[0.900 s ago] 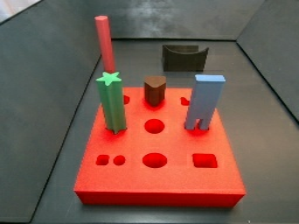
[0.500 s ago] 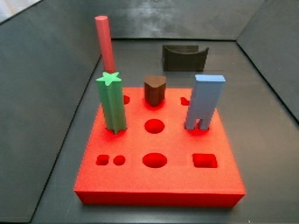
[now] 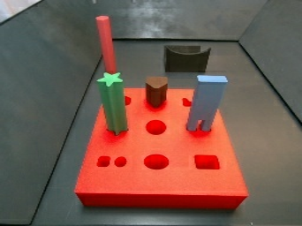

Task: Pick up the hexagon object. Move up. Move to above the board. Insert the hexagon object.
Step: Pick up the hexagon object.

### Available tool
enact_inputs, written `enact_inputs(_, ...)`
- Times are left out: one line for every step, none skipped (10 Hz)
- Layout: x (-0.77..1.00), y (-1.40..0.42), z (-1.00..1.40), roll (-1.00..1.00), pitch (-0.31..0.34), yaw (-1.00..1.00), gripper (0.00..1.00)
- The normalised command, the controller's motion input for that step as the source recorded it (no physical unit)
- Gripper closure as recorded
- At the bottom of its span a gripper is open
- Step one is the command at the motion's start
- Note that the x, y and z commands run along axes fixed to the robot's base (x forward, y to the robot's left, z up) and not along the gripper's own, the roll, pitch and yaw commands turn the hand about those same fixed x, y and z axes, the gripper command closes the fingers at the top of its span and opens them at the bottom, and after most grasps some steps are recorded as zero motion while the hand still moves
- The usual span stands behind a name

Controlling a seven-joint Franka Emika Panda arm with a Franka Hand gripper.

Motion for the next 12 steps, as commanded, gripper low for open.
enact_inputs(-0.5, -0.44, -0.11, 0.05, -0.096, 0.51, 0.0)
enact_inputs(-0.22, -0.39, -0.24, 0.11, -0.019, 0.37, 0.0)
enact_inputs(-0.05, -0.24, -0.33, 0.15, 0.0, 0.28, 0.0)
enact_inputs(0.0, -0.1, -0.38, 0.19, 0.054, 0.15, 0.0)
enact_inputs(0.0, 0.0, -0.42, 0.16, 0.064, 0.1, 0.0)
enact_inputs(0.0, 0.0, -0.37, 0.15, 0.05, 0.11, 0.0)
enact_inputs(0.0, 0.0, -0.38, 0.15, 0.041, 0.12, 0.0)
enact_inputs(-0.05, 0.0, -0.4, 0.14, 0.021, 0.12, 0.0)
enact_inputs(-0.08, 0.0, -0.37, 0.12, 0.009, 0.13, 0.0)
enact_inputs(-0.08, 0.0, -0.31, 0.07, 0.0, 0.11, 0.0)
enact_inputs(-0.03, 0.0, -0.27, 0.06, 0.0, 0.07, 0.0)
enact_inputs(-0.04, 0.0, 0.0, 0.0, 0.0, 0.0, 0.0)
